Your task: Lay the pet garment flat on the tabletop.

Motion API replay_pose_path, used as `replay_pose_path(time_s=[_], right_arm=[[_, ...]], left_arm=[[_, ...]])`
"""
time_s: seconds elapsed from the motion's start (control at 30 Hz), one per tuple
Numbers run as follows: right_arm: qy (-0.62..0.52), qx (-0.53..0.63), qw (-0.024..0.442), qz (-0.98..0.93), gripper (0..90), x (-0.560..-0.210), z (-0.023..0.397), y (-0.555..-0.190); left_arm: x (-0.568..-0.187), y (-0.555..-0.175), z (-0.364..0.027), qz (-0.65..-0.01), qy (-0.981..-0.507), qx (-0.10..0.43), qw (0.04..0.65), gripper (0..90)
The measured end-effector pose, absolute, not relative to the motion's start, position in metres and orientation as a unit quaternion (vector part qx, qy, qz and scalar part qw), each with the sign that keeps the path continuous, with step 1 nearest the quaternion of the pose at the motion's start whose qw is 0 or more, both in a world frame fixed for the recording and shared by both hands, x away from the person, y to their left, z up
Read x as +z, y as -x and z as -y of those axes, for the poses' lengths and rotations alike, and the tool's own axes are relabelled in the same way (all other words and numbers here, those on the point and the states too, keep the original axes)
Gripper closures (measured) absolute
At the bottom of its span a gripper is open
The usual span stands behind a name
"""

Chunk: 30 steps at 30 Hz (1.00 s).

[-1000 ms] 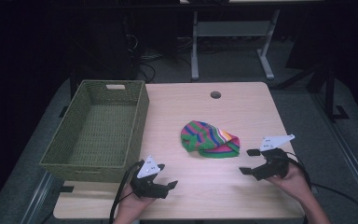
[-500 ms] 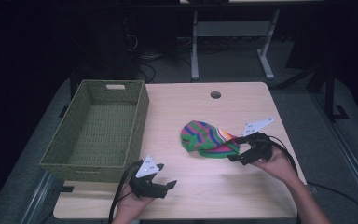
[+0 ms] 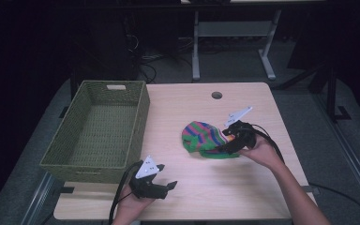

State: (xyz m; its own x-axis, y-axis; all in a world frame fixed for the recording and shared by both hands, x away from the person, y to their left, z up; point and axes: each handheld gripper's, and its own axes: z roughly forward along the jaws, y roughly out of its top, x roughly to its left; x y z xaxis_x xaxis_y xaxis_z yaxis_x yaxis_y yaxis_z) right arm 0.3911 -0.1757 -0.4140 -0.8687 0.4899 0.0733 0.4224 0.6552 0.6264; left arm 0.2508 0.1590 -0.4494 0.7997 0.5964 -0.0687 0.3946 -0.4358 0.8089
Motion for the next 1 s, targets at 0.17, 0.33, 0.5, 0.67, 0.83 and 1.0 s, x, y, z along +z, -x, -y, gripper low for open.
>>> replay_pose_path(time_s=[0.17,0.33,0.5,0.67,0.83,1.0], right_arm=[[-0.249,0.309,0.051,-0.916,20.4,-0.421,0.161,-0.407],[-0.259,0.295,0.059,-0.918,20.8,-0.432,0.146,-0.418],[-0.275,0.283,0.062,-0.917,21.0,-0.442,0.138,-0.425],[-0.289,0.269,0.059,-0.917,22.8,-0.451,0.133,-0.431],[-0.306,0.266,0.055,-0.912,26.7,-0.453,0.132,-0.433],[-0.314,0.266,0.065,-0.909,35.7,-0.454,0.132,-0.433]], left_arm=[[-0.449,-0.251,-0.160,-0.295,-0.839,0.114,0.443,23.6],[-0.449,-0.250,-0.159,-0.294,-0.840,0.115,0.442,23.6],[-0.449,-0.250,-0.159,-0.291,-0.840,0.115,0.443,23.6],[-0.449,-0.250,-0.158,-0.291,-0.840,0.115,0.443,23.6],[-0.449,-0.250,-0.157,-0.289,-0.842,0.116,0.439,23.6],[-0.449,-0.249,-0.156,-0.289,-0.843,0.117,0.438,23.7]])
